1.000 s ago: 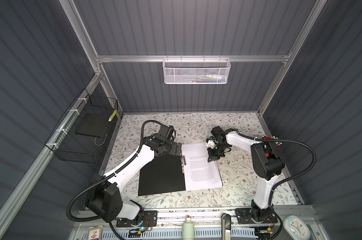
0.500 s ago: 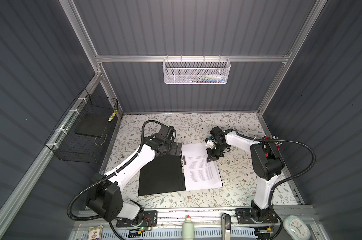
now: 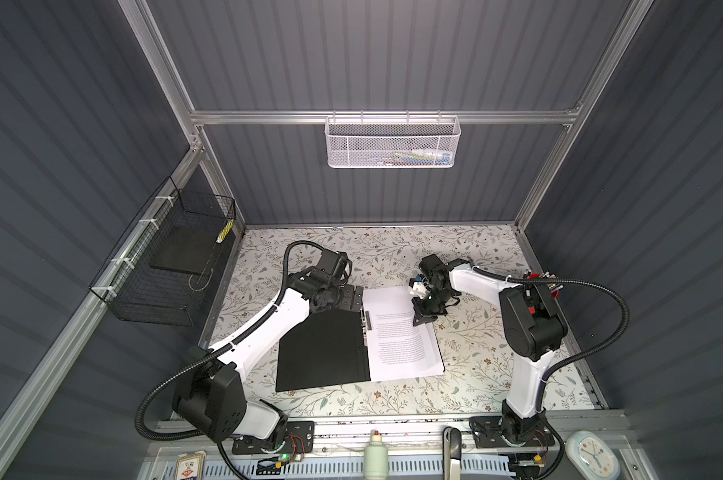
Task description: Put the files into the folder
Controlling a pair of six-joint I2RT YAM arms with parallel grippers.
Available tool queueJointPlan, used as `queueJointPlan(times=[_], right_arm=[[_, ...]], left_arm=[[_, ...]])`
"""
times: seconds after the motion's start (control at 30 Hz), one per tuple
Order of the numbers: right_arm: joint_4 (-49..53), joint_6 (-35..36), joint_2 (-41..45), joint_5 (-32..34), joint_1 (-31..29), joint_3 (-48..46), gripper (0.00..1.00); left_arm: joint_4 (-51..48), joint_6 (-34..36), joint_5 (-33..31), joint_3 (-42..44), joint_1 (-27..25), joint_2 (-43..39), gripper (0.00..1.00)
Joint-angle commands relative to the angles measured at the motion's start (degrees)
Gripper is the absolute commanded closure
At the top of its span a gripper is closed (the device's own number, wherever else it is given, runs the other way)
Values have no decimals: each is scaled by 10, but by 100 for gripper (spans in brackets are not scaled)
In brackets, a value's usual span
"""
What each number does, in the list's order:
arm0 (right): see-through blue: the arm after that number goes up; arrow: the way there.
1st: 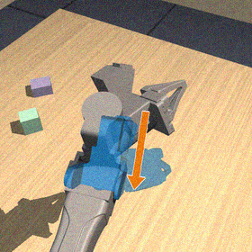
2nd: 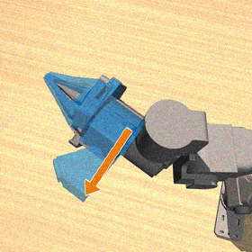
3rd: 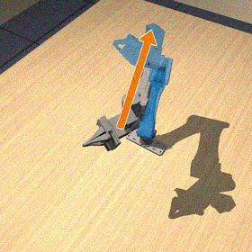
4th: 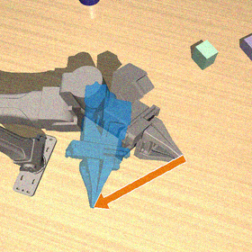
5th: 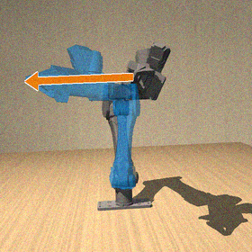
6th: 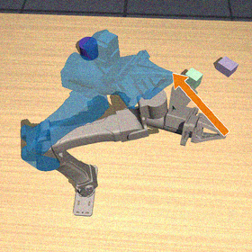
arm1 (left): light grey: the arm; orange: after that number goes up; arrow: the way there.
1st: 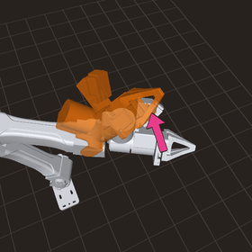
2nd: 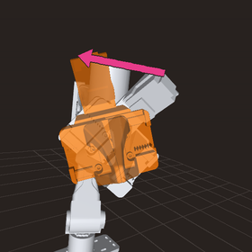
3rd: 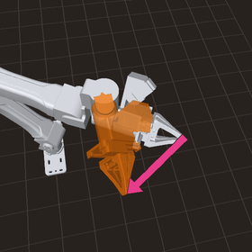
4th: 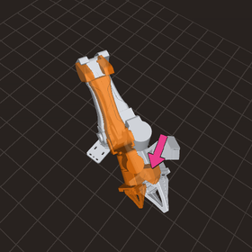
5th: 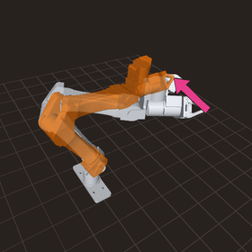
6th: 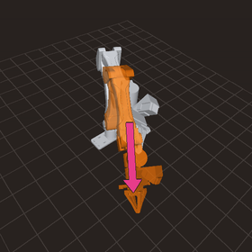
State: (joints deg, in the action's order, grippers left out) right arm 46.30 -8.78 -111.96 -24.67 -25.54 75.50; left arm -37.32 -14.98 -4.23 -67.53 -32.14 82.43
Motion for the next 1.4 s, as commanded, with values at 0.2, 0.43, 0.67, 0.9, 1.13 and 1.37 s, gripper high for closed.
queueJointPlan(times=[0.2,0.43,0.67,0.9,1.13,1.37], right_arm=[[7,1,1,-2,-3,0,96],[8,0,-6,-4,-4,13,92],[6,-5,-8,-9,-4,15,87],[-1,-11,6,2,-3,6,65],[3,-29,44,47,-1,8,27],[26,-58,85,183,12,11,5]], left_arm=[[-10,6,12,-1,4,6,0],[-11,5,12,-1,5,6,0],[-12,5,13,-2,5,8,0],[-15,-2,2,-1,4,9,0],[-57,-34,-67,10,14,-2,0],[-83,-77,-12,70,62,-16,1]])
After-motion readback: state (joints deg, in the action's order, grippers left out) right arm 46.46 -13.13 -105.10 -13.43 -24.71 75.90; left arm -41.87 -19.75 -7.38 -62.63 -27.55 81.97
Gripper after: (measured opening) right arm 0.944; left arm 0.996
